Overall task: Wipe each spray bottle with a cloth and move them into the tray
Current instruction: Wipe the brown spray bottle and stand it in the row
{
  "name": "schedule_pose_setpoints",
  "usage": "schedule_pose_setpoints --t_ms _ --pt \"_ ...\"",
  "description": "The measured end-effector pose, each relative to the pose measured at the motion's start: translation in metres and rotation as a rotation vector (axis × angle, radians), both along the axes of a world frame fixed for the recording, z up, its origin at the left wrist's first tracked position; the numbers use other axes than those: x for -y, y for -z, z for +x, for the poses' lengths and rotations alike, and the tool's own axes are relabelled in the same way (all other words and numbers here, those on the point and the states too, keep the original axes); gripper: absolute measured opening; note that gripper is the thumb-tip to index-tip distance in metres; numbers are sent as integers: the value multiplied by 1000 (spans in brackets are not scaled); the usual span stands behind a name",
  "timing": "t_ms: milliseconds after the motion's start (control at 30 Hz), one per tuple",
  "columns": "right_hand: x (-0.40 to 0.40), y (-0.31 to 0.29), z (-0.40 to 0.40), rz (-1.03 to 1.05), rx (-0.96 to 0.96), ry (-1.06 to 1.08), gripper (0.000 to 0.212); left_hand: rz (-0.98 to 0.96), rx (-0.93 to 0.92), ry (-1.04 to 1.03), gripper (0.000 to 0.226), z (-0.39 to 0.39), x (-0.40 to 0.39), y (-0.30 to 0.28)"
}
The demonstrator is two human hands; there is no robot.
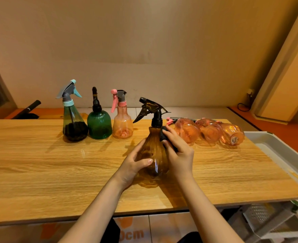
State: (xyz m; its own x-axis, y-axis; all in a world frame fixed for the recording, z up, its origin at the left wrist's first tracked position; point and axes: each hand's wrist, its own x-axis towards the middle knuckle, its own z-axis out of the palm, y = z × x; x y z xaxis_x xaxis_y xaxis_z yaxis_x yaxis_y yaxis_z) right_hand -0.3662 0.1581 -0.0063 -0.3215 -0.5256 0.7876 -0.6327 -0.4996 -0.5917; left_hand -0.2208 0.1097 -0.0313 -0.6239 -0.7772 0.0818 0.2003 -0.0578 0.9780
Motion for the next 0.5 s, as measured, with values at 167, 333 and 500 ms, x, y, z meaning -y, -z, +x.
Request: schedule_pose_setpoints --t_ms 167,333,500 --pt "-7 7 2 21 72 -27 39 -2 -20 -19 90 -1 0 2" --pt "-20 17 5 80 70 -88 39 34 -75 -62 81 -4 2 2" --pt "-36 37 4 122 101 -113 39 39 -100 -142 81 -5 2 3"
